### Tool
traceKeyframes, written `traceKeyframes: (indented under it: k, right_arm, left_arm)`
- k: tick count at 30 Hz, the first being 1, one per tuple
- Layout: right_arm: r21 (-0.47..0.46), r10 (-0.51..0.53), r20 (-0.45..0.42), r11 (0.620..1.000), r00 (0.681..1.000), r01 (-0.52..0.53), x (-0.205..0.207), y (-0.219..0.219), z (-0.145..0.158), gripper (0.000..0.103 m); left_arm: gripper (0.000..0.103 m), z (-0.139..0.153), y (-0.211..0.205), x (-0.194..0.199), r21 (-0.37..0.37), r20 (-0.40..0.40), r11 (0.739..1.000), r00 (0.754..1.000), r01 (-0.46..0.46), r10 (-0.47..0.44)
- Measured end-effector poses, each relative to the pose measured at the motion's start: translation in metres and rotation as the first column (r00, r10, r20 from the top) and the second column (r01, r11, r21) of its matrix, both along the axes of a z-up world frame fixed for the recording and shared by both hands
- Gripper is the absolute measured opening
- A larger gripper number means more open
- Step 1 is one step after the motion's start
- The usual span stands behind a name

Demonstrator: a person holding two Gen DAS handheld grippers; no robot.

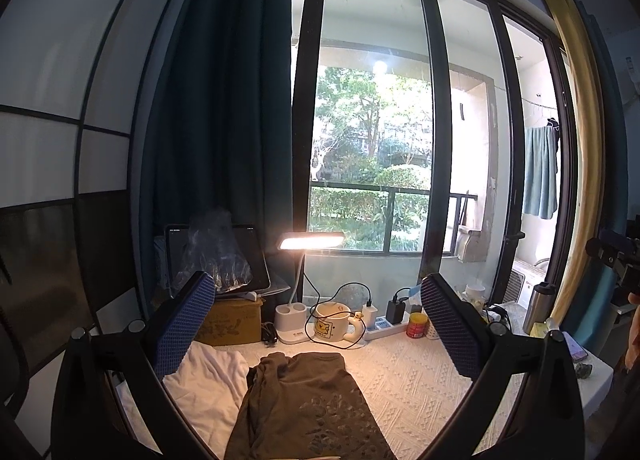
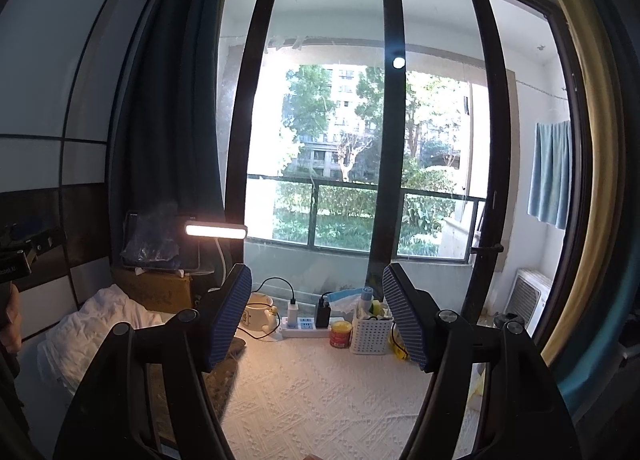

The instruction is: Fold small clothes

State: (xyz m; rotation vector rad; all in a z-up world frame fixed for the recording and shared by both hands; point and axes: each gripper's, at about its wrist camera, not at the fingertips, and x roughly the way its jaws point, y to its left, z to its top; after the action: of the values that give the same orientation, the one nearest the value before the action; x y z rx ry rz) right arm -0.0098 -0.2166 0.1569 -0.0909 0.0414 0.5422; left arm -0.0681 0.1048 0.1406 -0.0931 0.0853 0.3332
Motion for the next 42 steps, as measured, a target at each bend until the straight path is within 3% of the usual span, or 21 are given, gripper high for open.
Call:
traceKeyframes:
  k: [42]
  right_arm:
    - [-0.015, -0.006, -0.032, 1.0, 0.999, 0.006, 0.015, -0.01, -0.009, 0.072]
  left_arm:
    - [0.102, -0.003, -0.004, 0.011, 0.009, -0.024, 1.0, 1.0, 0.018, -0.018]
